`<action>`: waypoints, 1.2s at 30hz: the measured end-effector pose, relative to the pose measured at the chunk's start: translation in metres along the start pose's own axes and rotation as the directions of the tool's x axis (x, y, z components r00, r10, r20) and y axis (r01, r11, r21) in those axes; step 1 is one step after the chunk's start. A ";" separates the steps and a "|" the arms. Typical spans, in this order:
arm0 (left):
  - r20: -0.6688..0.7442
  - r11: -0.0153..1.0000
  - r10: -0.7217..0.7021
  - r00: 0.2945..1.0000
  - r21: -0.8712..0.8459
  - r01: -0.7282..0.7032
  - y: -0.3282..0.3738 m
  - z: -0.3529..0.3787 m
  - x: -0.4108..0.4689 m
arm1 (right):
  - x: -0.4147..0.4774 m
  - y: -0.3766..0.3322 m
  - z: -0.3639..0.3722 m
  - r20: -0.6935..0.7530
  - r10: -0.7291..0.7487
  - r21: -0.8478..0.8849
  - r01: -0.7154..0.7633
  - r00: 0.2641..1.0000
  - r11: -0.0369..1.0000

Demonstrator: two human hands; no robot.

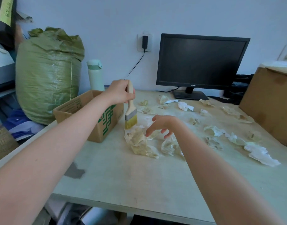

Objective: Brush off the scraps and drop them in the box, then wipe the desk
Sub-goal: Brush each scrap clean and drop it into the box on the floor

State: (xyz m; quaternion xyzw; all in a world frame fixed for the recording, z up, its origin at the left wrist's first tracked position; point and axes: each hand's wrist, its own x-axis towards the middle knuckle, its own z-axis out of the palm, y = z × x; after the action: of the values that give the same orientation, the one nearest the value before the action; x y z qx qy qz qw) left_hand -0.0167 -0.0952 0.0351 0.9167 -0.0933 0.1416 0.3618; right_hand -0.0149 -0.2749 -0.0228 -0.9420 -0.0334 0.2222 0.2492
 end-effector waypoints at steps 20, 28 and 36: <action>-0.053 0.992 -0.120 0.991 -0.050 0.117 -0.028 0.013 -0.016 | 0.008 -0.018 0.048 -0.093 -0.029 -0.114 0.018 0.995 0.993; -0.069 0.915 -0.216 0.974 -0.363 0.177 -0.032 0.017 -0.015 | 0.017 -0.019 0.046 -0.086 -0.160 0.145 0.171 0.983 0.975; -0.142 0.844 -0.216 0.966 -0.525 0.112 -0.016 0.011 -0.001 | 0.021 -0.009 0.026 -0.276 -0.127 0.431 0.241 0.953 0.870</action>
State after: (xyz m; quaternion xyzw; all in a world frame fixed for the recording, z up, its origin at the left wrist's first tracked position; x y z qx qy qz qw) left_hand -0.0112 -0.0912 0.0168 0.7734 -0.0127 0.1693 0.6108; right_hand -0.0071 -0.2517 -0.0470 -0.8684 -0.0398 0.0839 0.4872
